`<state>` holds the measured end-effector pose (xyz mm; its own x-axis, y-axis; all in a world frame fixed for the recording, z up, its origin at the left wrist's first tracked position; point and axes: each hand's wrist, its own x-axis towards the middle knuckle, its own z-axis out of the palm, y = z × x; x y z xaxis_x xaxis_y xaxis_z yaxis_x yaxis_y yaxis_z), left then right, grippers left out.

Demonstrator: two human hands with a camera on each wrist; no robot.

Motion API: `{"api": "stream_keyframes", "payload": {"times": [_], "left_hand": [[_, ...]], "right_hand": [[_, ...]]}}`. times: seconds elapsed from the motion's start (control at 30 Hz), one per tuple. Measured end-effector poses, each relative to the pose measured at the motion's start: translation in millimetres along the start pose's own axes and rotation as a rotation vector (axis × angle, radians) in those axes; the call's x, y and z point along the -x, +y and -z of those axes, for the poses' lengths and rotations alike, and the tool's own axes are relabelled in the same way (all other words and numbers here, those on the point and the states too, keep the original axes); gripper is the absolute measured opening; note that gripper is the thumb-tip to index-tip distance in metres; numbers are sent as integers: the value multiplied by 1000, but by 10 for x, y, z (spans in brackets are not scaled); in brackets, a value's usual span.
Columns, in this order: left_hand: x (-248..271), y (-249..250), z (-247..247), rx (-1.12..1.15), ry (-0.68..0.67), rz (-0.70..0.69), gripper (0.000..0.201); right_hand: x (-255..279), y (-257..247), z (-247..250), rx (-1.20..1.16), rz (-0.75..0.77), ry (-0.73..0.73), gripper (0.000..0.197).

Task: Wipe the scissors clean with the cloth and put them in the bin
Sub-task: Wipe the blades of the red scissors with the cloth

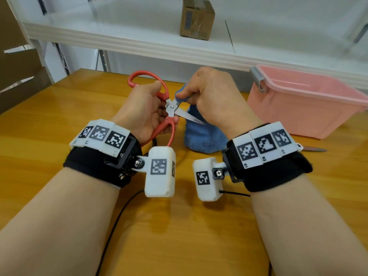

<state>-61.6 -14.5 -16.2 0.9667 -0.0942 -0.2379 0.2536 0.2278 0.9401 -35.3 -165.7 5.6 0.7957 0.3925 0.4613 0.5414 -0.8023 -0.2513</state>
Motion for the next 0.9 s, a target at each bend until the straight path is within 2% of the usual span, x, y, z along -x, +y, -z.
{"api": "stream_keyframes", "payload": {"times": [0.07,0.17,0.23,0.4,0.43,0.5,0.57,0.6,0.67,0.77,0.9], "left_hand": [[1,-2,2,17,-1,-4,41],[-6,-10,5,14,4,-5,58],[-9,-14,9,12,15,-13,57],[-12,-10,-12,-1,11,-23,42],[-11,-13,-12,-9,12,-23,41],[-11,-17,-12,-13,8,-23,42],[-14,-22,-10,-11,1,-17,43],[-15,-23,-9,-10,2,-15,43],[-10,-18,-6,-6,7,-26,38],[20,-13,-31,-28,22,-50,29],[27,-52,-78,-90,33,-35,10]], "right_hand": [[1,5,31,-77,-56,-60,15],[38,-67,69,-54,89,-168,18],[31,-45,72,-89,60,-175,17],[-1,84,-4,-45,-16,93,21],[-11,86,6,-43,-37,99,19],[-49,66,69,-93,-86,-14,13],[-55,37,102,-95,-60,-157,16],[-44,26,105,-84,-36,-172,15],[-11,46,82,-107,-14,-80,13],[4,142,51,-50,-42,94,23],[8,170,99,-3,-94,100,26]]}}
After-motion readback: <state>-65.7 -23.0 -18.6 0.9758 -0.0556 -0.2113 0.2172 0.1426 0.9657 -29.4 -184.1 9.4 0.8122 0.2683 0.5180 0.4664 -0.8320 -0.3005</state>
